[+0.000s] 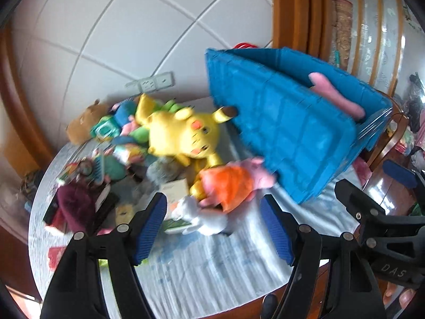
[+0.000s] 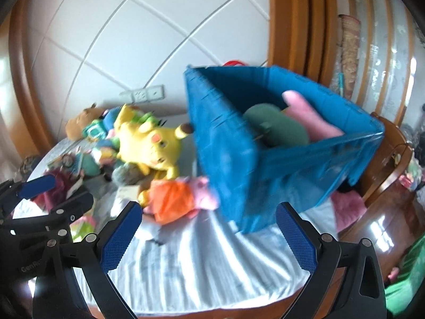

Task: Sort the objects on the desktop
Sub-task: 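Withdraw both grippers from the crate back over the table, then grasp the pink tissue pack with the left gripper while the right grasps the WIPES pack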

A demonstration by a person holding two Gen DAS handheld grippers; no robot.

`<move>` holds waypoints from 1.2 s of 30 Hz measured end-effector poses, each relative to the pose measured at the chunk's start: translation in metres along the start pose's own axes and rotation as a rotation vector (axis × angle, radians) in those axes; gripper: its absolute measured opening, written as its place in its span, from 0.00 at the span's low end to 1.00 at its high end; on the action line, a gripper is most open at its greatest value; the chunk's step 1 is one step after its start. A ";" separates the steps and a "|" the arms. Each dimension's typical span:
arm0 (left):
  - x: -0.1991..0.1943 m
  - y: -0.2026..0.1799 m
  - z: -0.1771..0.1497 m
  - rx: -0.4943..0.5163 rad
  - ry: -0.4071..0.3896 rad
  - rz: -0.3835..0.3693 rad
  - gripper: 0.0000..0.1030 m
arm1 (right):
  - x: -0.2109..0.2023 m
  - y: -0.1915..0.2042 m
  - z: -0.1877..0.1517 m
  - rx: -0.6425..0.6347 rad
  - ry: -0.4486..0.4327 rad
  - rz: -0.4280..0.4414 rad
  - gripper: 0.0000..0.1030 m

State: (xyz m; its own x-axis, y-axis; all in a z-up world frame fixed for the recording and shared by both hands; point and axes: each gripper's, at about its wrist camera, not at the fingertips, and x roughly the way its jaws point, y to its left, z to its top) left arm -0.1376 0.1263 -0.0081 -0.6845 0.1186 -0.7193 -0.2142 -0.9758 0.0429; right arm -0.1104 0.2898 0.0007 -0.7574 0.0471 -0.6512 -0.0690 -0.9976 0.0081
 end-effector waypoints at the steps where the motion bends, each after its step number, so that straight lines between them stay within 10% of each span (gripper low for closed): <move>1: 0.002 0.011 -0.006 -0.010 0.008 0.008 0.71 | 0.003 0.011 -0.004 -0.004 0.007 0.010 0.99; 19: 0.054 0.186 -0.104 -0.247 0.216 0.254 0.71 | 0.106 0.157 -0.053 -0.119 0.212 0.241 0.99; 24: 0.058 0.220 -0.119 -0.331 0.243 0.324 0.92 | 0.123 0.193 -0.053 -0.196 0.239 0.307 0.99; 36: 0.074 0.281 -0.152 -0.426 0.306 0.381 0.92 | 0.162 0.265 -0.063 -0.315 0.316 0.388 0.99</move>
State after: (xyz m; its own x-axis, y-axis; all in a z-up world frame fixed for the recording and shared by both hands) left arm -0.1430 -0.1669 -0.1546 -0.4151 -0.2464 -0.8758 0.3427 -0.9341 0.1004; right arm -0.2102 0.0293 -0.1501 -0.4554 -0.2933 -0.8406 0.4068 -0.9084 0.0965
